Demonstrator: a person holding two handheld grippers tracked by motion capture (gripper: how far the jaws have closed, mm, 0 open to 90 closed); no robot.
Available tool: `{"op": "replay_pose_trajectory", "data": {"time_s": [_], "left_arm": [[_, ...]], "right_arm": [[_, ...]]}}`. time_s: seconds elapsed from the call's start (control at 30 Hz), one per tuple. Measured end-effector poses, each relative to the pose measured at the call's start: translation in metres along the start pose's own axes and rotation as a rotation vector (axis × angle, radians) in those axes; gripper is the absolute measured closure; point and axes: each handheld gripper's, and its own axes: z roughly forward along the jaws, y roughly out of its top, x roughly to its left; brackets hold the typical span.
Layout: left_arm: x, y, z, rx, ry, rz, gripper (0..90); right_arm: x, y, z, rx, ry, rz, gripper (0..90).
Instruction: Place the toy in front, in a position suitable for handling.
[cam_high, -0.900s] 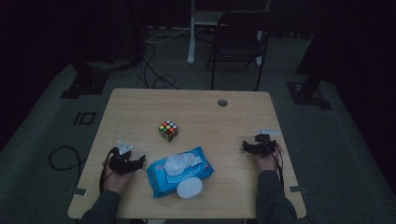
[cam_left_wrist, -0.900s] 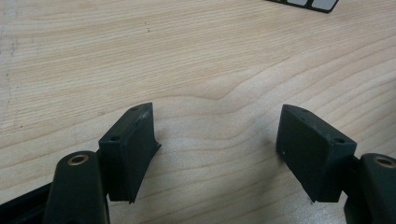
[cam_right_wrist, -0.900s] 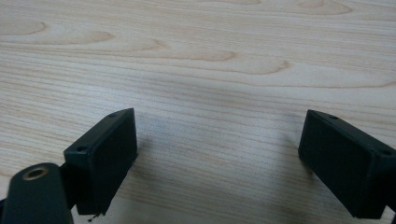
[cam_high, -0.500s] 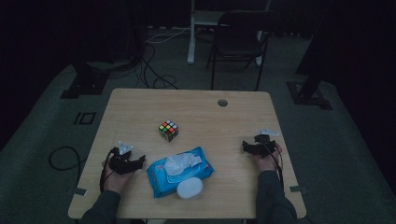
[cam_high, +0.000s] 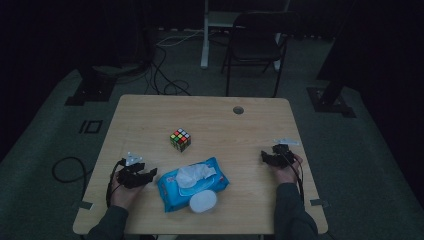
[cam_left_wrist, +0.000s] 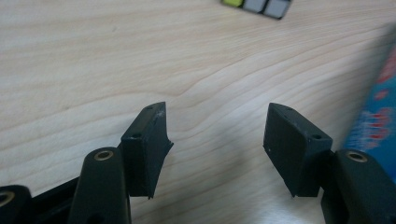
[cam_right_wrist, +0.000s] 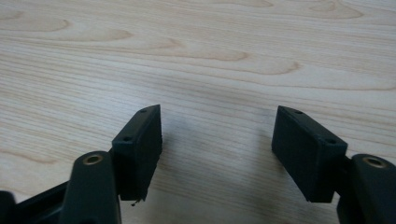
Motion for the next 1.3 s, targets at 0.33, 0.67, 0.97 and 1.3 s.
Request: {"op": "replay_pose_trajectory", "data": {"time_s": [0.33,0.67,0.97,1.3], "left_arm": [[-0.019,0.009,-0.012,-0.044,-0.063,0.05,36.4],[-0.034,0.008,-0.036,-0.116,-0.081,0.068,37.1],[-0.06,0.005,-0.044,-0.112,-0.123,0.141,37.2],[-0.082,0.0,-0.05,-0.105,-0.15,0.193,36.6]], "right_arm": [[0.005,0.002,-0.008,-0.027,0.011,-0.034,34.6],[0.019,0.008,-0.022,-0.078,0.039,-0.06,34.9],[0.03,0.01,-0.028,-0.096,0.051,-0.095,34.9],[0.031,0.011,-0.031,-0.102,0.055,-0.096,34.8]]}}
